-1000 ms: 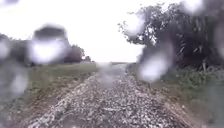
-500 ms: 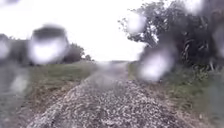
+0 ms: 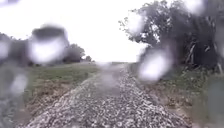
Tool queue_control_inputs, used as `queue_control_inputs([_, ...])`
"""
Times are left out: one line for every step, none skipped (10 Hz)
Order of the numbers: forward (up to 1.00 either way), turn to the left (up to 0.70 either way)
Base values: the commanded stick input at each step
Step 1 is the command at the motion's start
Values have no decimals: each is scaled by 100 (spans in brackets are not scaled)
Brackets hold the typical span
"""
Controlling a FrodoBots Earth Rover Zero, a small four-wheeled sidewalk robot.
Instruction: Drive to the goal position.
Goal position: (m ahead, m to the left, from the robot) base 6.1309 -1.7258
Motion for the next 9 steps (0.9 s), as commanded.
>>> queue_control_inputs([70, -5])
queue_control_inputs([70, -1])
queue_control_inputs([70, 0])
queue_control_inputs([70, 0])
queue_control_inputs([70, 0])
queue_control_inputs([70, 0])
queue_control_inputs([70, 0])
queue_control_inputs([70, 0])
queue_control_inputs([70, 0])
